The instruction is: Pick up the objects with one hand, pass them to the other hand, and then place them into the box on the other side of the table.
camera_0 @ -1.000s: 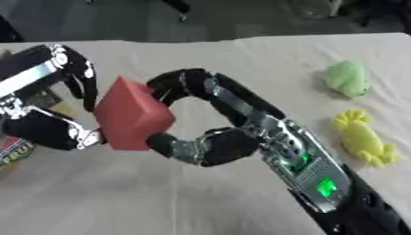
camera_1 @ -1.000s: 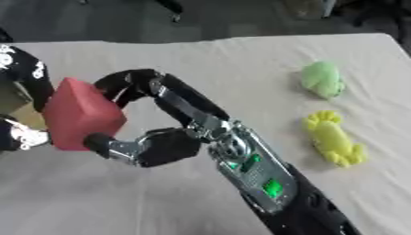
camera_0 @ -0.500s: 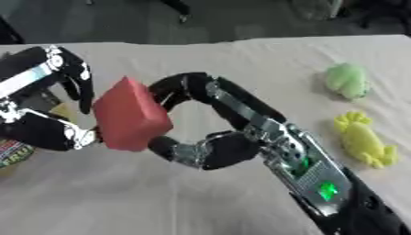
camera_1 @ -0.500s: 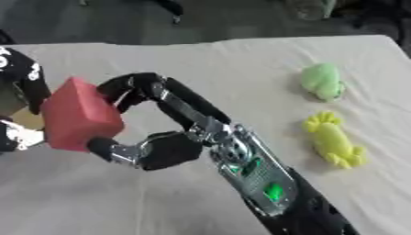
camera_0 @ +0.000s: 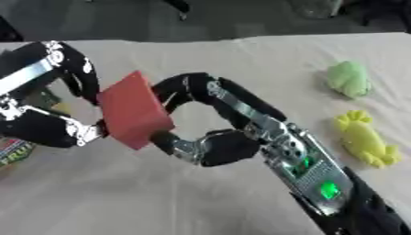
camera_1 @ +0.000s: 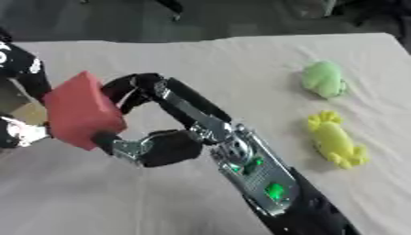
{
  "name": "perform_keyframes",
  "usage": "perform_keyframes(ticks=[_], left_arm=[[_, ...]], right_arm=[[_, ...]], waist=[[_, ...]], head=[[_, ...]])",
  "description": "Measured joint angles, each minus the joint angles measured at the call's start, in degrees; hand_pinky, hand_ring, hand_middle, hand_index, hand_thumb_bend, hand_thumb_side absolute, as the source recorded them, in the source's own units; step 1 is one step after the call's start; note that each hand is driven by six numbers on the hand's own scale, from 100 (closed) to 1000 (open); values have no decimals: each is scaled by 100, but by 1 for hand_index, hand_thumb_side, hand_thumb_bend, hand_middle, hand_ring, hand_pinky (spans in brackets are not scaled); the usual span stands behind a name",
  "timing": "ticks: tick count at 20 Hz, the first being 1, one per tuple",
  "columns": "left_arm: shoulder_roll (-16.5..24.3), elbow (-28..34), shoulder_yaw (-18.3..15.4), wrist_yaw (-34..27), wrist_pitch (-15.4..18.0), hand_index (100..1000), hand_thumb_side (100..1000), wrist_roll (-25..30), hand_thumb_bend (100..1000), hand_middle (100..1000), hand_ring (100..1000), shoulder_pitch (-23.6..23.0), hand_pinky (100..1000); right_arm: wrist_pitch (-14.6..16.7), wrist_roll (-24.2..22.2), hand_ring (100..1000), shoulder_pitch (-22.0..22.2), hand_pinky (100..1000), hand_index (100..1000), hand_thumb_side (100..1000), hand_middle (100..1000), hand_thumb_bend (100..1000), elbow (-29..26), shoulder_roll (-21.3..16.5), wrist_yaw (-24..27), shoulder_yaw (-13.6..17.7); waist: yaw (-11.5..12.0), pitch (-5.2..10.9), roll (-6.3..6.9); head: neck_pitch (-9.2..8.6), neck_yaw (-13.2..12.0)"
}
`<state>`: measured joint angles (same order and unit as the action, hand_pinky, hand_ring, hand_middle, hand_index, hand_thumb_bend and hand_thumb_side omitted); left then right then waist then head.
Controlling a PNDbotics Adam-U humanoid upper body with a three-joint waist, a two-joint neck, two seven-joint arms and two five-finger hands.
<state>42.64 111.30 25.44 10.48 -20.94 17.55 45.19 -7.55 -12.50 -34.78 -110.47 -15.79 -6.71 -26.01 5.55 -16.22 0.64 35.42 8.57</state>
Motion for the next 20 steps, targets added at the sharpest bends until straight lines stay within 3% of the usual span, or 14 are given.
perform_keyframes(ticks=[3, 7, 14, 20], left_arm=[[-58, 17, 18, 48, 88, 800, 106, 95, 706, 546, 659, 60, 618], [-96, 32, 43, 147, 244, 830, 123, 309, 760, 600, 689, 75, 631], [-151, 25, 55, 266, 399, 845, 116, 584, 742, 602, 691, 117, 629], [-193, -24, 90, 268, 434, 740, 172, 695, 656, 546, 670, 124, 620]], right_arm=[[-18, -7, 674, -3, 802, 798, 406, 671, 353, -2, 4, 46, -37], [-36, 9, 673, -8, 802, 798, 405, 672, 342, -7, 47, 107, -88], [-64, 37, 671, -50, 800, 797, 402, 671, 329, -39, 55, 197, -124], [-78, 63, 669, -58, 798, 796, 394, 670, 320, -41, 62, 255, -122]], waist=[[0, 0, 0], [-8, 0, 1], [-14, 0, 1], [-15, 0, 1]], head=[[-28, 1], [-28, 8], [-28, 16], [-28, 25]])
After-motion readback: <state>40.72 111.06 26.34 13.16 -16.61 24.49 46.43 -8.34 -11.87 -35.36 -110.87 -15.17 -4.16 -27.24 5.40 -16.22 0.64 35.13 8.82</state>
